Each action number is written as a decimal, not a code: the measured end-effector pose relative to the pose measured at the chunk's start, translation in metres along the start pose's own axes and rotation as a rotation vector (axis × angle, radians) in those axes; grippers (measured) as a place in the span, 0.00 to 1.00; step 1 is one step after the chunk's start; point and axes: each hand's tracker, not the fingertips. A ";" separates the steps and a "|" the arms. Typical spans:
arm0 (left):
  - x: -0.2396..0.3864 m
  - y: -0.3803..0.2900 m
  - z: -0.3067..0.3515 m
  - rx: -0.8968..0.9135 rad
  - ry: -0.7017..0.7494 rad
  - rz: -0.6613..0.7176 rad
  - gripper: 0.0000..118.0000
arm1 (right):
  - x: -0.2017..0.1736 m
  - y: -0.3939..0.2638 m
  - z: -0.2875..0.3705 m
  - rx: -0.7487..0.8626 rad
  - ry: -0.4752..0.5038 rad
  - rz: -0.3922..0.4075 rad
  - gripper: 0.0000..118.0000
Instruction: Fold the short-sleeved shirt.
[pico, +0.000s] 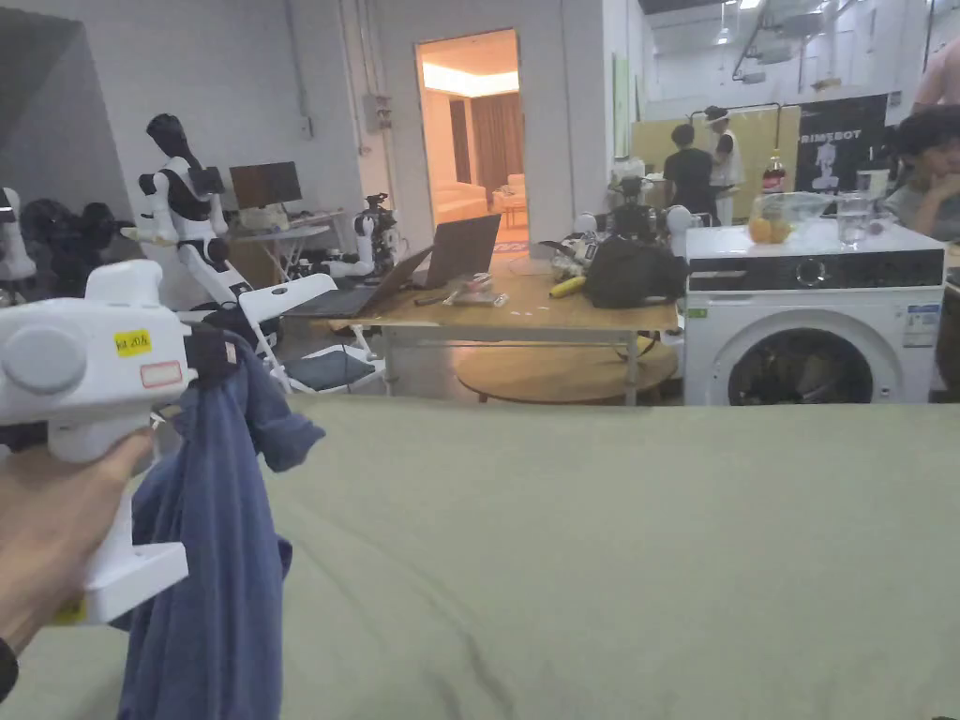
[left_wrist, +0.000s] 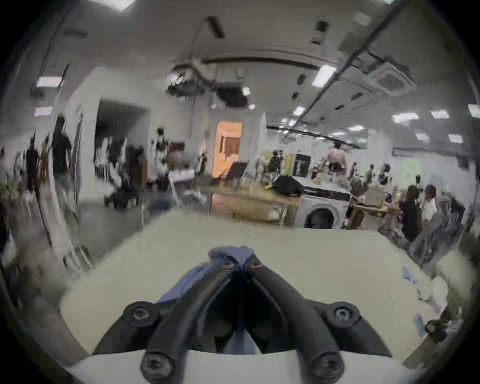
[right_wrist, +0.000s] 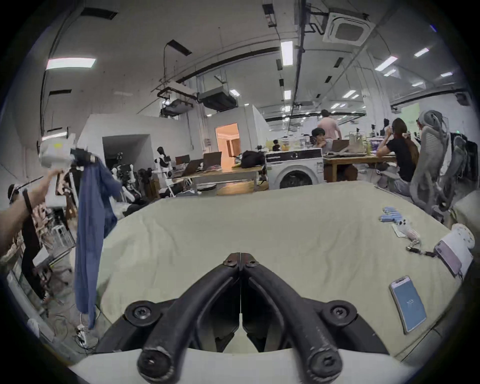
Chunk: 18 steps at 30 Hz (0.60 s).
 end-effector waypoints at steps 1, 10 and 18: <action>0.014 0.012 -0.006 0.016 -0.005 -0.057 0.00 | 0.003 0.001 0.003 0.003 -0.011 -0.007 0.00; 0.184 -0.142 -0.114 -0.266 -0.262 -0.103 0.00 | 0.030 0.005 0.035 0.039 -0.086 -0.032 0.00; 0.433 -0.319 -0.020 -0.552 -0.905 -0.027 0.00 | 0.048 0.016 0.060 0.080 -0.136 -0.070 0.00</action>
